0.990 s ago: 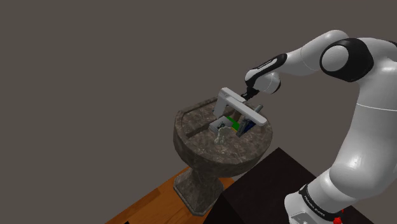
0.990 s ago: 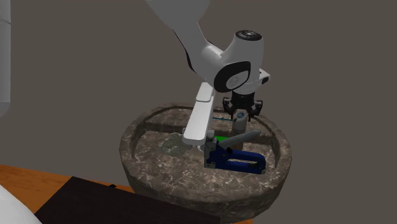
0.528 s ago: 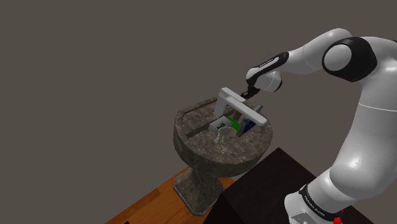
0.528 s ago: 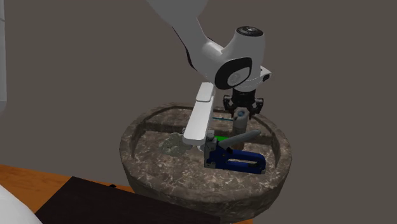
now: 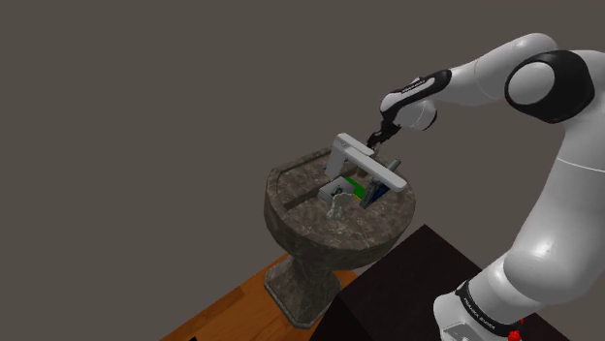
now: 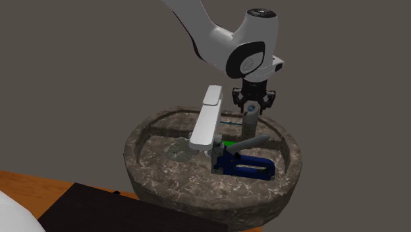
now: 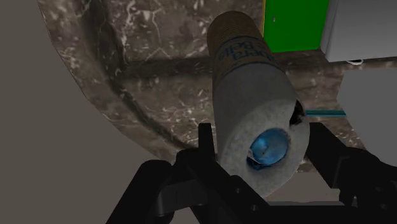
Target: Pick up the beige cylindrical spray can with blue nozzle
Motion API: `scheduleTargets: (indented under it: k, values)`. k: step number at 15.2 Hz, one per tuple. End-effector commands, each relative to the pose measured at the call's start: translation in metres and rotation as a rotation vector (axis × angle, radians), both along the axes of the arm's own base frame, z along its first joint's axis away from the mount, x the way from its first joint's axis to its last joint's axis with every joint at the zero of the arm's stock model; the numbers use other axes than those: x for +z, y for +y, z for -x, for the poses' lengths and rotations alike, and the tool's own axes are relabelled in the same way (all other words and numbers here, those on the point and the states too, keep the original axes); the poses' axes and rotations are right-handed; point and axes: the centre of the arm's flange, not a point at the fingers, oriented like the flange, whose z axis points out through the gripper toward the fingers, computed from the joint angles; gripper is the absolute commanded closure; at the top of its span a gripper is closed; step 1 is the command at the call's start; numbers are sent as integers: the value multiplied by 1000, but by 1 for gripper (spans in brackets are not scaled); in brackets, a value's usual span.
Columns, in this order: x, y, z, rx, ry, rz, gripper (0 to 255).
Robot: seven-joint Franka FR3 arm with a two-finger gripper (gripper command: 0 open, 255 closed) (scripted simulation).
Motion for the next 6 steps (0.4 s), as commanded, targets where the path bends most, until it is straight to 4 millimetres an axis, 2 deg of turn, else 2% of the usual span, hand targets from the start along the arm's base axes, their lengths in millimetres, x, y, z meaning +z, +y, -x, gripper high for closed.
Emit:
scheduleTargets:
  k: [1, 4, 6]
  values:
    - [11, 1, 1, 0, 0, 0, 255]
    - [27, 1, 1, 0, 0, 0, 255]
    - [28, 1, 1, 0, 0, 0, 255]
